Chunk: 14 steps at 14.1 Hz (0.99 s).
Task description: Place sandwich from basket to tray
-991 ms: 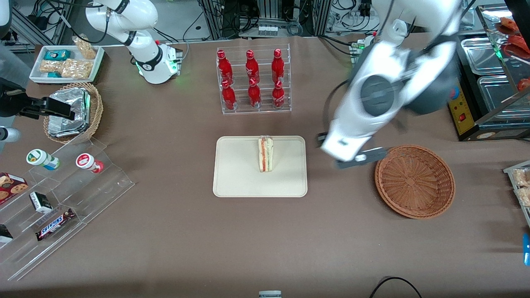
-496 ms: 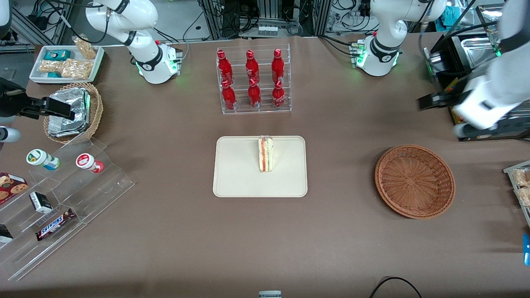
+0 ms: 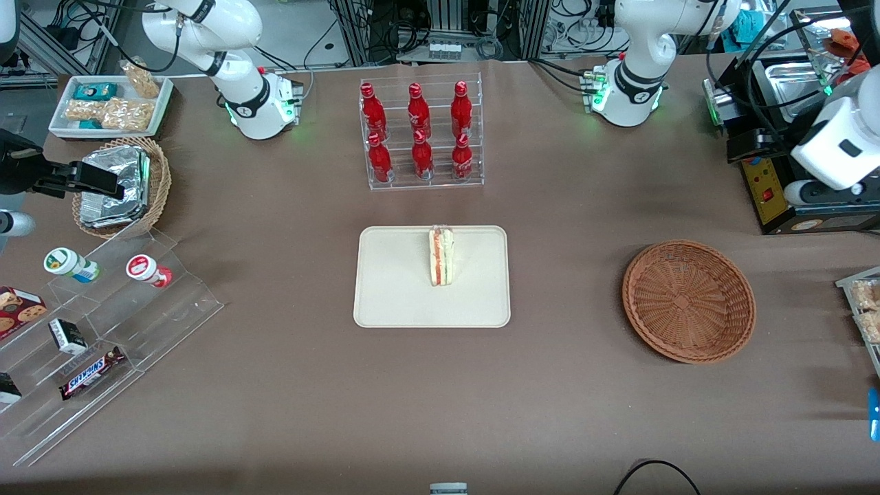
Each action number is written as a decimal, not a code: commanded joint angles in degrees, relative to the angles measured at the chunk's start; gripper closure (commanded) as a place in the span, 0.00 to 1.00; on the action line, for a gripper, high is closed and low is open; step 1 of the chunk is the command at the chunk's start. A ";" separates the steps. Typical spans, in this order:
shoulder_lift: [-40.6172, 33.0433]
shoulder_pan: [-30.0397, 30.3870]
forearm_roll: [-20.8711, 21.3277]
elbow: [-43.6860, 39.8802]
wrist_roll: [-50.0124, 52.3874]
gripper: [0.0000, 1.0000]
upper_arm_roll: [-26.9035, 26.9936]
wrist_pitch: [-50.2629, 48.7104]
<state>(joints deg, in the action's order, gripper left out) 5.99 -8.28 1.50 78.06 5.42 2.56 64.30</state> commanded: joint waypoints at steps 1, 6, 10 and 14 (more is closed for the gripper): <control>-0.45 -0.25 -0.96 -0.19 1.78 0.00 -0.18 0.39; -2.30 -0.07 -4.23 0.86 6.53 0.00 0.34 0.04; -9.66 -0.16 -3.87 11.21 6.79 0.00 0.17 8.45; -7.84 -0.69 -0.63 9.22 9.86 0.00 -0.36 8.65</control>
<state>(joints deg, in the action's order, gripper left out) -1.12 -8.44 -0.90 86.27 12.80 2.71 71.70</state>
